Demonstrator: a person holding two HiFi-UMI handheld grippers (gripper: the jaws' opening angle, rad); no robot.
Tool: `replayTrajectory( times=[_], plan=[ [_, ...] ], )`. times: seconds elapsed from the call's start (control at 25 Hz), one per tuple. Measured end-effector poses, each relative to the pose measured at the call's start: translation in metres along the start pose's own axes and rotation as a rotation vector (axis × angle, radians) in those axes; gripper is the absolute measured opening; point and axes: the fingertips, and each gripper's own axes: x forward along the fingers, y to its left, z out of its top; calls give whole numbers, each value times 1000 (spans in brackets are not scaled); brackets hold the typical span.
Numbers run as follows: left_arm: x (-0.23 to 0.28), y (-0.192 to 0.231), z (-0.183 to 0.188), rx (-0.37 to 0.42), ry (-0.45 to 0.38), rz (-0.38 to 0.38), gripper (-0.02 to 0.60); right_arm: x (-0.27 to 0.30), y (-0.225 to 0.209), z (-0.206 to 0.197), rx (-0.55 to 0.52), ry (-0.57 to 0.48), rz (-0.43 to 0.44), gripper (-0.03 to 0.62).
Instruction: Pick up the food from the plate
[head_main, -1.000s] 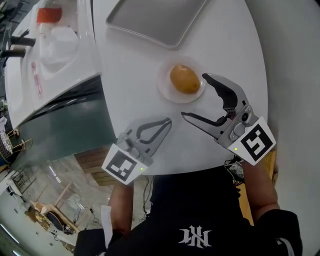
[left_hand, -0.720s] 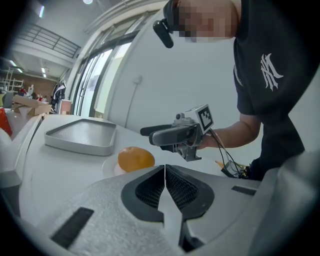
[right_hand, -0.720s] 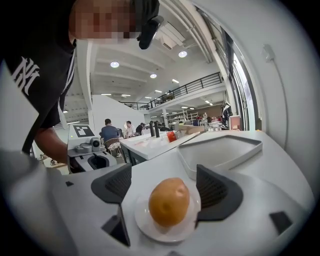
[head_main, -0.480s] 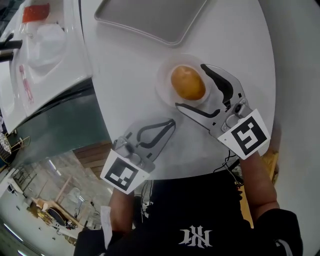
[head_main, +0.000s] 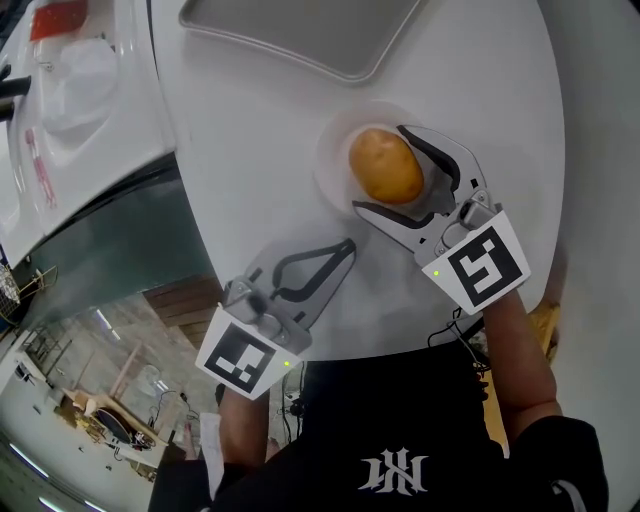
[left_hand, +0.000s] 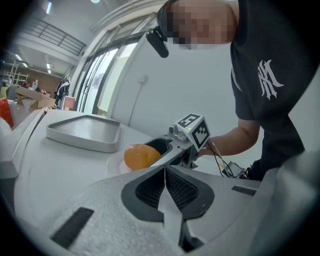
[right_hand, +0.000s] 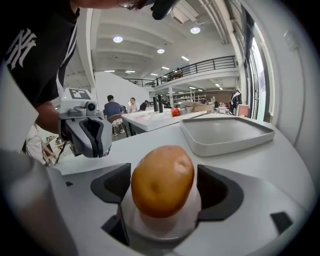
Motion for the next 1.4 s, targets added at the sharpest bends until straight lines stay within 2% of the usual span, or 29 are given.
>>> replayTrajectory(
  times=[0.12,0.56,0.76,0.88,1.0,1.24,1.4],
  plan=[
    [0,0,-2,3,9,4,8,0,-2,-5,-38,20,-19,370],
    [-8,8,-6,3,19,53,8,-7,-3,-4,-14,-17,-19,357],
    [-12,8,0,16,-25,71,8,-7,-3,4,22,-48,-24,356],
    [-17,6,-3,-36,-47,85,8,-8,-5,11,44,-63,-33,356],
    [-27,-5,-9,-87,-28,97,8,-18,0,20,30,-64,-39,356],
    [-54,-38,8,-47,-72,110,8,-57,27,57,19,-139,-57,356],
    [-70,-64,28,-4,-69,127,8,-94,50,85,19,-207,-76,356]
  ],
)
